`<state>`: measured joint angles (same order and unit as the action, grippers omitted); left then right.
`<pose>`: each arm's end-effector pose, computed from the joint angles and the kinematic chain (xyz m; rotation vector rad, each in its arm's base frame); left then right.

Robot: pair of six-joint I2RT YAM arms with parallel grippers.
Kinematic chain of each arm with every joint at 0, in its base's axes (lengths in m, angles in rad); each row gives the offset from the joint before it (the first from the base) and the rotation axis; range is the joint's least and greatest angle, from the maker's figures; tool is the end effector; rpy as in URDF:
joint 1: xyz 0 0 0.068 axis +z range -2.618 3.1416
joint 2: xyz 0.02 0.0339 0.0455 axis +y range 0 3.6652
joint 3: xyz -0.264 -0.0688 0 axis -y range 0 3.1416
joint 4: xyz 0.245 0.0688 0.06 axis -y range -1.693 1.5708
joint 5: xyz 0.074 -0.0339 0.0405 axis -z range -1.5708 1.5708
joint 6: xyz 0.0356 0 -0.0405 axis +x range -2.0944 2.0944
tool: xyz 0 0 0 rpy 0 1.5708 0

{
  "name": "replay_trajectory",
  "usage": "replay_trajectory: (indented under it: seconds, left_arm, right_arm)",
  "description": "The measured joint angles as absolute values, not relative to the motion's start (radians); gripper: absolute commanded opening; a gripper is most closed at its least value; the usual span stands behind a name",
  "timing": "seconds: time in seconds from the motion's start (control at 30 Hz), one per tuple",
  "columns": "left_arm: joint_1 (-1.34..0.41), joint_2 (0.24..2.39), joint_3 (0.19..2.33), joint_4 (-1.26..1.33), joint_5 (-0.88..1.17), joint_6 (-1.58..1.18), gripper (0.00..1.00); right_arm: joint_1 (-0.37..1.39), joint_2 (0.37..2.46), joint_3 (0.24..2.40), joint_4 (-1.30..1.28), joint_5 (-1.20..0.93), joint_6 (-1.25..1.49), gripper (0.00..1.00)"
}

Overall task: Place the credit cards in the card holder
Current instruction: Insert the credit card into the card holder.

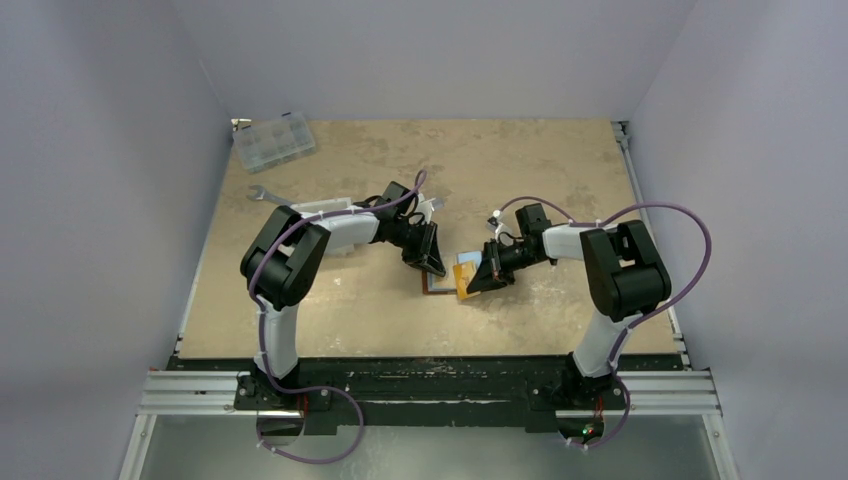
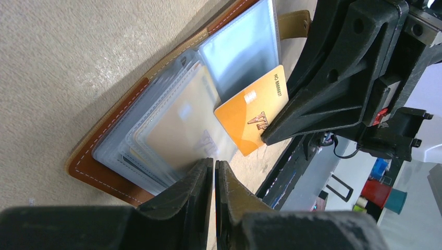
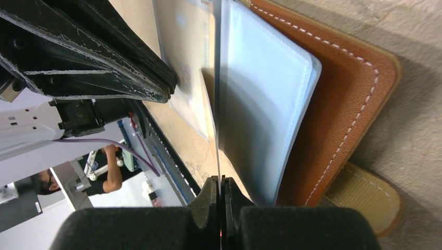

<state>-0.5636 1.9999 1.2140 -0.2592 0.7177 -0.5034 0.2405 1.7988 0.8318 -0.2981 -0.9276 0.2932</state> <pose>0.3223 -0.2314 0.1354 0.3635 2.7657 -1.2761 0.2815 0.0984 0.1121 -0.1394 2.7558 1.4392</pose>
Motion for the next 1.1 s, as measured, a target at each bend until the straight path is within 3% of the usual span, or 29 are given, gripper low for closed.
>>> replay_trajectory:
  seconds: [0.53,0.77,1.1]
  left_arm:
    - [-0.565,2.000,1.221,-0.270,0.712,-0.489,0.13]
    - [-0.565,2.000,1.220,-0.270,0.711,-0.486,0.12]
    - [-0.565,2.000,1.219,-0.270,0.710,-0.486,0.12]
  right_arm:
    - [0.218,1.758,0.801,-0.311,-0.873,0.287,0.00]
    - [0.218,1.626,0.795,-0.302,-0.867,0.306,0.00]
    - [0.231,1.704,0.795,-0.289,-0.917,0.359,0.00]
